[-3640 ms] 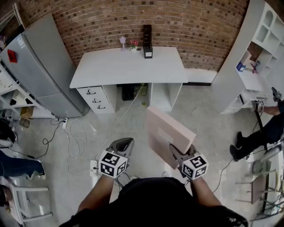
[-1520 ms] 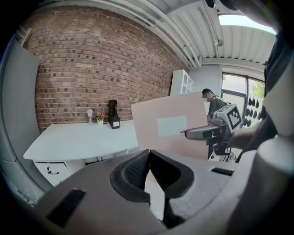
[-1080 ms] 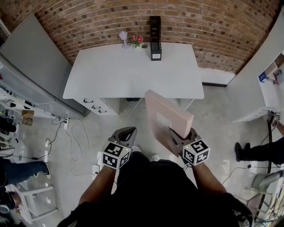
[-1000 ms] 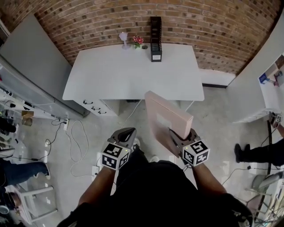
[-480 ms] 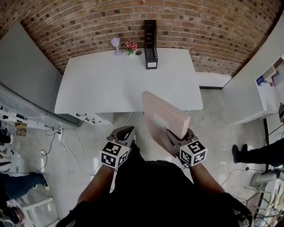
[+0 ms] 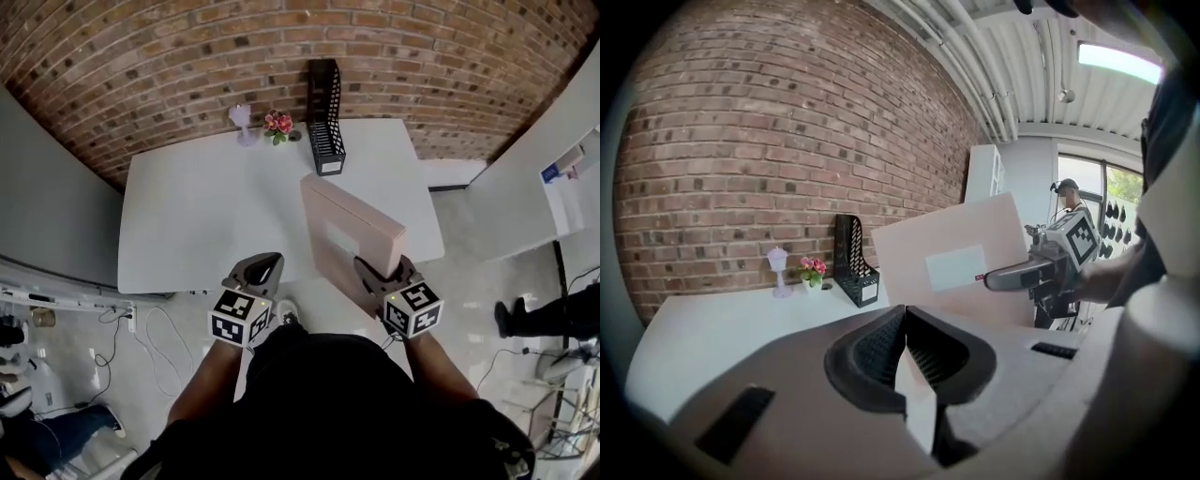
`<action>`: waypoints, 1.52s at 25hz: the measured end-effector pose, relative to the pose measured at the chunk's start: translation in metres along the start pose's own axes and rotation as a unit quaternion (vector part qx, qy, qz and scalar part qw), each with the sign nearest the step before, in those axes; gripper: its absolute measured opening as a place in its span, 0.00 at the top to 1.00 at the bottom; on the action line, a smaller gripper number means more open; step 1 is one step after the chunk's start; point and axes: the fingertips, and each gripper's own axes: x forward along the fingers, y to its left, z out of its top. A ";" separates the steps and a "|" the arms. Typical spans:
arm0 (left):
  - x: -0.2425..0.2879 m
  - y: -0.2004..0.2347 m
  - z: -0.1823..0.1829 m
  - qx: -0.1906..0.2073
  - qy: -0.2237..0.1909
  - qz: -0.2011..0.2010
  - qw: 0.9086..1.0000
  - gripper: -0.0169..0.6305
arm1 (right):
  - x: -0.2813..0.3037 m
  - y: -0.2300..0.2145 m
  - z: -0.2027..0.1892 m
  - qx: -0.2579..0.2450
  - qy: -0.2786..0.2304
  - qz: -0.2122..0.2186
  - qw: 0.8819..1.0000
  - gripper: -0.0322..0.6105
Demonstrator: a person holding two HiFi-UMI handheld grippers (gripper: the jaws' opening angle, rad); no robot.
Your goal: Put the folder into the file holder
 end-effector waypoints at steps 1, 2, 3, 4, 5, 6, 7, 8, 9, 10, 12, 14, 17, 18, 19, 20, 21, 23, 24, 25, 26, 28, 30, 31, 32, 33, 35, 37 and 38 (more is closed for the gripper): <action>0.003 0.015 0.009 0.003 -0.005 -0.002 1.000 0.97 | 0.012 -0.001 0.012 -0.001 -0.005 -0.005 1.000 0.69; 0.006 0.029 0.018 0.005 -0.010 -0.003 1.000 0.97 | 0.024 -0.002 0.023 -0.003 -0.011 -0.010 1.000 0.69; 0.008 0.042 0.025 0.007 -0.014 -0.006 1.000 0.97 | 0.034 -0.004 0.033 -0.004 -0.016 -0.015 1.000 0.69; 0.011 0.053 0.031 0.010 -0.017 -0.009 1.000 0.97 | 0.045 -0.006 0.043 -0.005 -0.022 -0.021 1.000 0.69; 0.014 0.062 0.035 0.014 -0.018 -0.015 1.000 0.97 | 0.054 -0.008 0.051 -0.005 -0.028 -0.027 0.999 0.69; 0.018 0.071 0.038 0.019 -0.017 -0.020 0.999 0.97 | 0.062 -0.010 0.059 -0.006 -0.034 -0.034 0.999 0.69; 0.021 0.080 0.040 0.024 -0.015 -0.026 0.999 0.97 | 0.069 -0.013 0.066 -0.006 -0.039 -0.043 0.998 0.69; 0.025 0.088 0.041 0.029 -0.013 -0.030 0.999 0.97 | 0.075 -0.014 0.072 -0.007 -0.043 -0.051 0.998 0.69; 0.028 0.096 0.041 0.032 -0.010 -0.032 0.999 0.97 | 0.079 -0.016 0.077 -0.007 -0.046 -0.060 0.997 0.69; 0.030 0.104 0.040 0.032 -0.007 -0.033 0.999 0.97 | 0.082 -0.016 0.081 -0.007 -0.049 -0.068 0.996 0.69; 0.033 0.115 0.039 0.026 -0.005 -0.035 0.999 0.97 | 0.084 -0.018 0.088 -0.006 -0.054 -0.082 0.995 0.69; 0.036 0.121 0.039 0.020 -0.006 -0.040 0.999 0.97 | 0.083 -0.022 0.092 -0.004 -0.057 -0.090 0.994 0.69; 0.043 0.125 0.039 0.021 -0.005 -0.046 0.999 0.97 | 0.087 -0.031 0.093 0.001 -0.055 -0.102 0.993 0.69; 0.046 0.126 0.039 0.020 -0.004 -0.048 0.999 0.97 | 0.088 -0.035 0.093 0.004 -0.055 -0.106 0.993 0.69; 0.048 0.126 0.040 0.020 -0.004 -0.050 0.999 0.97 | 0.090 -0.039 0.094 0.006 -0.055 -0.109 0.993 0.69; 0.049 0.125 0.040 0.021 -0.004 -0.052 0.998 0.97 | 0.092 -0.042 0.096 0.008 -0.055 -0.111 0.992 0.69; 0.051 0.124 0.041 0.023 -0.005 -0.053 0.998 0.97 | 0.094 -0.046 0.098 0.008 -0.054 -0.112 0.992 0.69; 0.054 0.125 0.042 0.033 -0.005 -0.049 0.998 0.97 | 0.098 -0.054 0.103 0.004 -0.052 -0.116 0.992 0.69; 0.056 0.127 0.043 0.037 -0.005 -0.044 0.998 0.97 | 0.101 -0.059 0.106 0.000 -0.051 -0.119 0.992 0.69; 0.057 0.129 0.044 0.037 -0.005 -0.040 0.998 0.97 | 0.104 -0.064 0.110 -0.005 -0.052 -0.121 0.991 0.69; 0.059 0.131 0.045 0.035 -0.006 -0.036 0.999 0.97 | 0.106 -0.070 0.115 -0.010 -0.053 -0.124 0.991 0.69; 0.061 0.133 0.045 0.028 -0.006 -0.030 0.999 0.97 | 0.111 -0.084 0.127 -0.017 -0.059 -0.129 0.990 0.69; 0.065 0.136 0.045 0.025 -0.005 -0.023 0.999 0.97 | 0.118 -0.101 0.141 -0.022 -0.068 -0.134 0.988 0.69; 0.066 0.139 0.044 0.023 -0.003 -0.018 1.000 0.97 | 0.122 -0.110 0.149 -0.024 -0.074 -0.138 0.987 0.69; 0.068 0.141 0.043 0.019 -0.001 -0.012 1.000 0.97 | 0.126 -0.119 0.157 -0.025 -0.079 -0.140 0.987 0.69; 0.069 0.143 0.042 0.015 0.001 -0.007 1.000 0.97 | 0.131 -0.127 0.165 -0.025 -0.082 -0.143 0.986 0.69; 0.069 0.145 0.038 0.005 0.003 0.003 1.000 0.97 | 0.140 -0.142 0.177 -0.018 -0.085 -0.144 0.986 0.69; 0.068 0.149 0.036 -0.001 0.005 0.012 1.000 0.97 | 0.148 -0.154 0.187 0.009 -0.083 -0.136 0.987 0.69; 0.068 0.151 0.035 -0.004 0.005 0.017 1.000 0.97 | 0.152 -0.157 0.192 0.027 -0.082 -0.128 0.988 0.69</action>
